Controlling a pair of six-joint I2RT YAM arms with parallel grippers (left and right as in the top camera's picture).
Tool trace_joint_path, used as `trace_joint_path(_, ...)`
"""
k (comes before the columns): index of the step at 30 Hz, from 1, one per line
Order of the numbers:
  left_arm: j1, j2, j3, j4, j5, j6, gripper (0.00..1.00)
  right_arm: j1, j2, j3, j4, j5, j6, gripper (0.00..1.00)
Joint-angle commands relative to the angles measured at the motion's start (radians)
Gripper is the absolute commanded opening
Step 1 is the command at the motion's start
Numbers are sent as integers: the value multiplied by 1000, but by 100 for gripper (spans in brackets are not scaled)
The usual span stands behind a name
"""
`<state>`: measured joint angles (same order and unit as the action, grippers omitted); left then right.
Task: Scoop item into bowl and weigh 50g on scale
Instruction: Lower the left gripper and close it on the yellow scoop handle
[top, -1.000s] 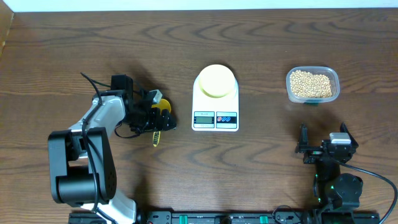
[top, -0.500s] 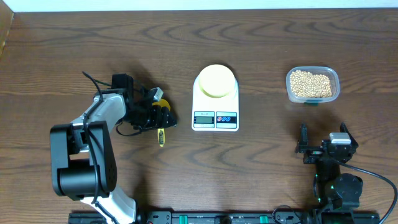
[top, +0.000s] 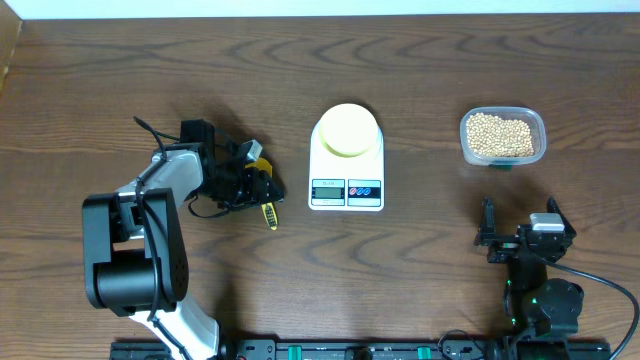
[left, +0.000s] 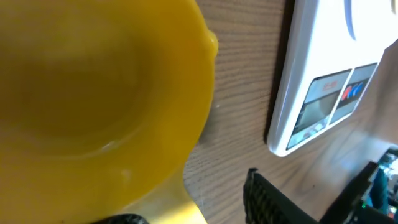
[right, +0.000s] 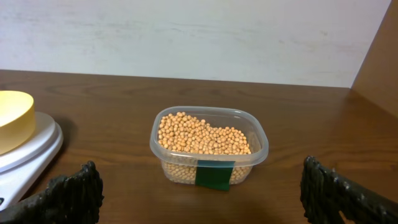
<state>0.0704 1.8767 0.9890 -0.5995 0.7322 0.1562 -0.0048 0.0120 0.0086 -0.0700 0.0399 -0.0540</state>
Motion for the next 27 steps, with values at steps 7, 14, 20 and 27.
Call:
trace_joint_path(7, -8, 103, -71, 5, -206, -13, 39, -3, -6, -3, -2, -1, 16, 99)
trace_joint_path(14, -8, 103, -71, 7, -205, -31, 33, -3, -6, -3, -2, -1, 16, 99)
trace_joint_path(20, -8, 103, -70, 7, -201, -48, 28, -3, -6, -3, -2, -1, 16, 99)
trace_joint_path(27, -8, 101, -53, -4, -163, -84, 23, -3, -6, -3, -2, -1, 16, 99)
